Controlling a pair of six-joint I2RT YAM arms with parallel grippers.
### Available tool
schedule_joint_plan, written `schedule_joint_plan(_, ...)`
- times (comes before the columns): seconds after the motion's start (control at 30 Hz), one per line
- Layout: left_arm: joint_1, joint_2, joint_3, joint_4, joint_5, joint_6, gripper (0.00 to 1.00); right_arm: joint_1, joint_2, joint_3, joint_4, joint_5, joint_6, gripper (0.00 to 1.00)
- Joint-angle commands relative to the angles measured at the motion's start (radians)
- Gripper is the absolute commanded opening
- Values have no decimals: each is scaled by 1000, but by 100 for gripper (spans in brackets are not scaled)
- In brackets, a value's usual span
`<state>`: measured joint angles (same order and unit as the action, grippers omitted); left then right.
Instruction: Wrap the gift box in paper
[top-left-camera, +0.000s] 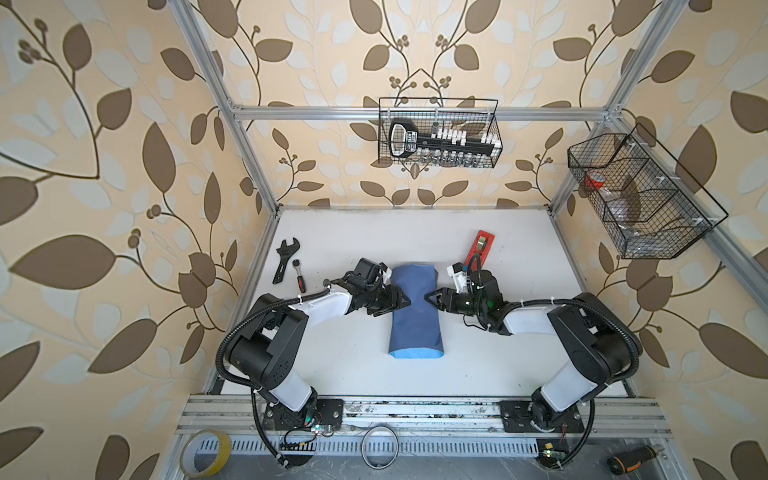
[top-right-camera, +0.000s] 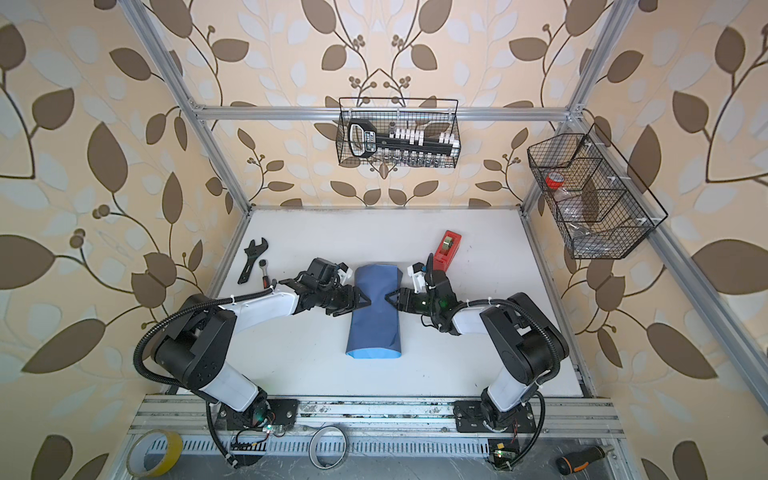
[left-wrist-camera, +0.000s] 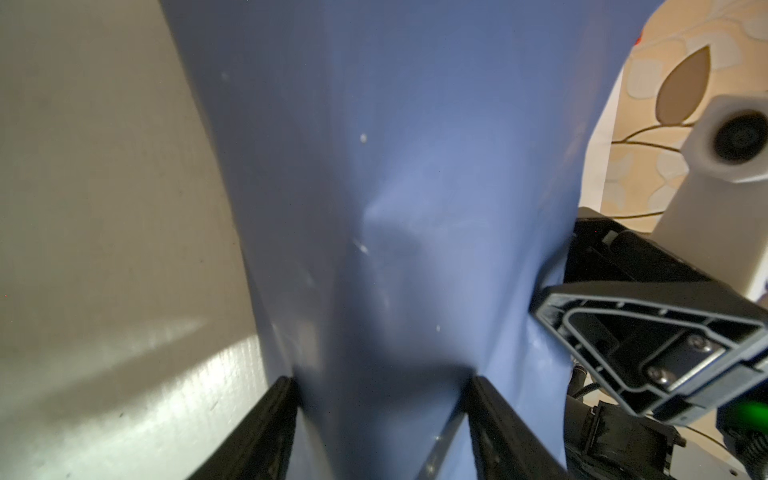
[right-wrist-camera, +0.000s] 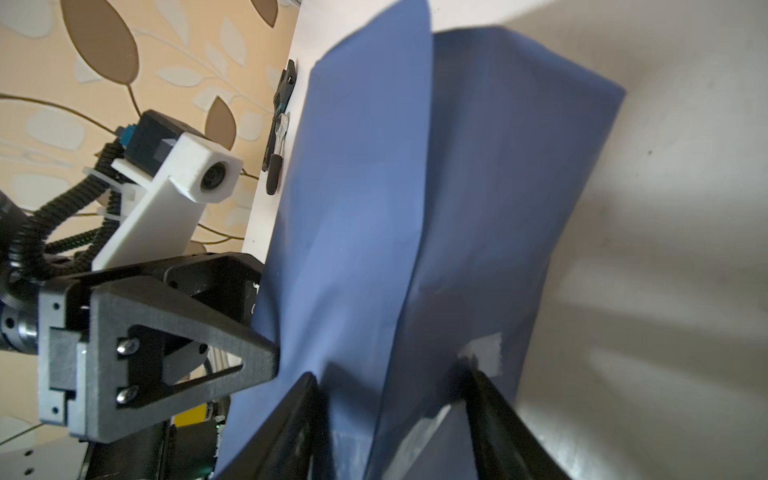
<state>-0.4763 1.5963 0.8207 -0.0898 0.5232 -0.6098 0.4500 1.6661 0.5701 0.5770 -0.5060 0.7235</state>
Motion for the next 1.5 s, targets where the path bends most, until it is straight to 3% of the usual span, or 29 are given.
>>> schedule_joint_plan(0.0, -7, 64, -17, -106, -139, 15, 65, -17, 15, -15, 0, -52, 32, 67)
schedule_joint_plan(0.13, -7, 58, 0, -115, -138, 8, 66, -61, -75, -22, -41, -42, 19, 78)
schedule_joint_plan(0.23, -7, 44, 32, -131, -140, 4, 72, -72, -164, -28, -130, 12, -32, 83)
schedule_joint_plan(0.63, -4, -138, 127, -194, -178, -25, 90, -49, -307, -81, -244, 124, -94, 84)
schedule_joint_plan(0.77, 9, -220, 75, -182, -173, -38, 92, 20, -286, -69, -225, 148, -80, 86)
schedule_joint_plan(0.93, 36, -181, 53, -146, -82, -61, 88, 65, -196, -34, -162, 143, -39, 87)
schedule_joint_plan(1.17, 36, -67, 58, -73, 34, -84, 81, 69, -115, 21, -123, 102, -13, 86)
schedule_joint_plan(1.47, 36, -18, 45, 18, 87, -131, 78, 32, -19, 116, -119, 47, -9, 82)
